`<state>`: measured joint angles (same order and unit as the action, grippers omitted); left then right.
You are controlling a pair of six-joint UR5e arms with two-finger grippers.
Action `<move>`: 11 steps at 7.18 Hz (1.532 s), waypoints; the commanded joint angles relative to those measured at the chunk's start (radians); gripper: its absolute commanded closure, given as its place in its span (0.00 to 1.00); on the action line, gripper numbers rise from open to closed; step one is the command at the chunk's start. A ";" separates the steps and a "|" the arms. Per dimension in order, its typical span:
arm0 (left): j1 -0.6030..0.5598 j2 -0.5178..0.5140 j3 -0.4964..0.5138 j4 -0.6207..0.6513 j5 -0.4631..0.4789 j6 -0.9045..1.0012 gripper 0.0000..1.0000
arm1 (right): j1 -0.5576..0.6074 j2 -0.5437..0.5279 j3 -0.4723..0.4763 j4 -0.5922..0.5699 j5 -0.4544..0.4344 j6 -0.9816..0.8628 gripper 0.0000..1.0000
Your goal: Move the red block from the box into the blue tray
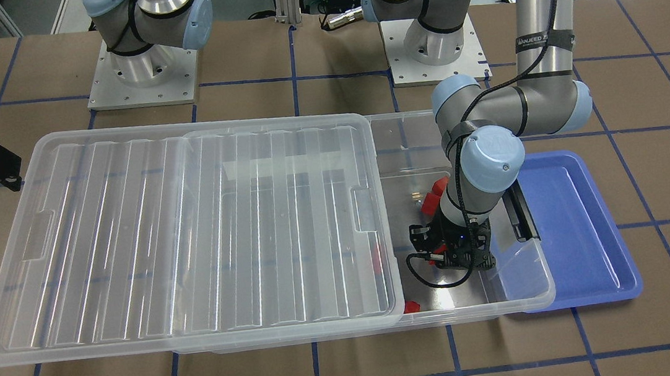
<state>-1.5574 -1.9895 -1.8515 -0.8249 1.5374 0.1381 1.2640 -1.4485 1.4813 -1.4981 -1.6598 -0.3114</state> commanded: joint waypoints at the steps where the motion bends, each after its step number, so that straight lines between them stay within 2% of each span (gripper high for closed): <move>1: 0.002 0.043 0.049 -0.104 0.000 -0.006 1.00 | 0.000 -0.001 0.001 -0.001 0.000 0.000 0.00; 5: 0.017 0.187 0.214 -0.498 0.000 -0.006 1.00 | 0.000 0.005 0.002 -0.001 0.000 0.000 0.00; 7: 0.124 0.234 0.293 -0.655 -0.002 0.072 1.00 | 0.000 0.006 0.002 -0.001 0.000 0.000 0.00; 8: 0.220 0.250 0.295 -0.657 -0.003 0.200 1.00 | 0.000 0.004 0.002 -0.001 0.000 0.000 0.00; 10: 0.424 0.210 0.261 -0.645 -0.020 0.493 1.00 | -0.001 0.008 0.002 0.002 -0.018 0.002 0.00; 11: 0.462 0.172 0.247 -0.626 -0.031 0.576 1.00 | -0.018 0.011 0.004 -0.007 -0.018 -0.018 0.00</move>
<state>-1.1703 -1.7804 -1.5889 -1.4681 1.5164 0.5846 1.2588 -1.4404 1.4838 -1.4988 -1.6742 -0.3156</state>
